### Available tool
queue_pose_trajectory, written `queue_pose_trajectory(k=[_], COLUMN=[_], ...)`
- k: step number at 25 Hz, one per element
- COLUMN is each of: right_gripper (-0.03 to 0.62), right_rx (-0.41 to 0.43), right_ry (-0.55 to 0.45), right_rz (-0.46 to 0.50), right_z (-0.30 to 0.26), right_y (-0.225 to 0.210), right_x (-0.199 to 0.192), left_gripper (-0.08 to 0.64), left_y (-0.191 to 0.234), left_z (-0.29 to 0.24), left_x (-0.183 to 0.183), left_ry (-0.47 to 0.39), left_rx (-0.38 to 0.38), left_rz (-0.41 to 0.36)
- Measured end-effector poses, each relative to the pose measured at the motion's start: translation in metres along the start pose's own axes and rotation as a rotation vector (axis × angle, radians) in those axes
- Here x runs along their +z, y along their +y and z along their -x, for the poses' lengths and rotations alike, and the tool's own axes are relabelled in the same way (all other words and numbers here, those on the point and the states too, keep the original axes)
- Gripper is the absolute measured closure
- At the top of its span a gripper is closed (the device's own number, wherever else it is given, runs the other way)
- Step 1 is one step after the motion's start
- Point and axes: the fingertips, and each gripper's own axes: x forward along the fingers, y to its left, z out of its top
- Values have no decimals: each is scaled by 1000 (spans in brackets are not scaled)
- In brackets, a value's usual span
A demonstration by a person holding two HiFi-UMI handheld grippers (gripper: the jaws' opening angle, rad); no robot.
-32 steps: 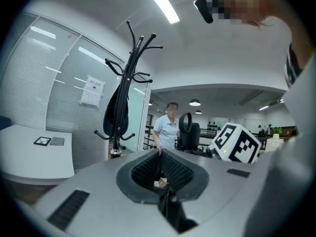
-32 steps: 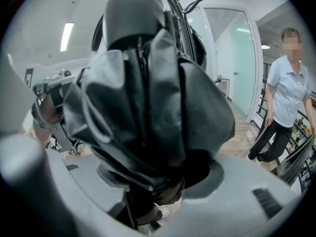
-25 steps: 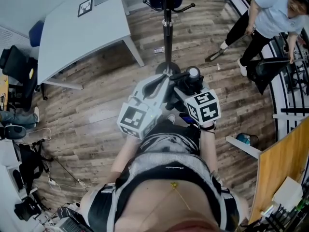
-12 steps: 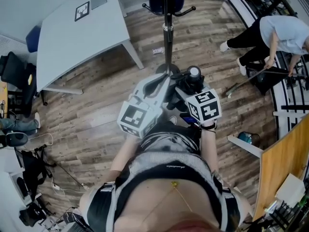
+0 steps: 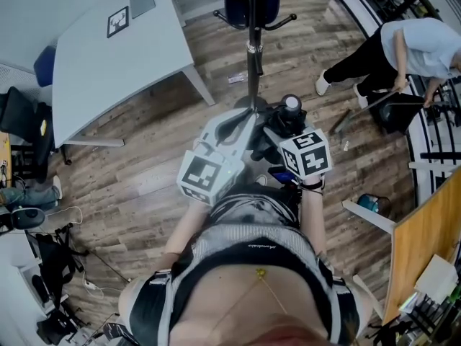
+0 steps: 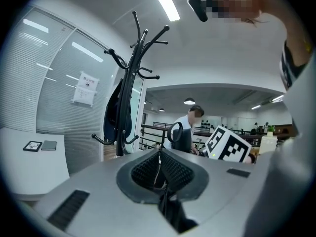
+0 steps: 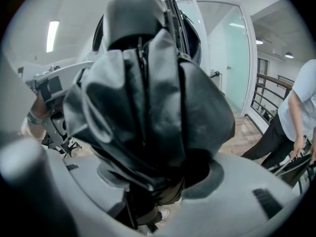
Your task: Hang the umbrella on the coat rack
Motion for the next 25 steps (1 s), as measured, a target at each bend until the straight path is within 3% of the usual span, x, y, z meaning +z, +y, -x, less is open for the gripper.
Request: queue_pose_trajectory(k=[19, 25], right_gripper=[334, 334], right_rx=[-54, -73], right_ry=[28, 30], right_rz=[-69, -87], right_z=[-33, -42], right_y=[-13, -19], right_x=[9, 13], left_gripper=[546, 546], left_y=[33, 38], left_z=[-18, -26], left_x=[4, 2], left_ry=[-5, 18], left_rx=[-104, -137], left_rz=[12, -22])
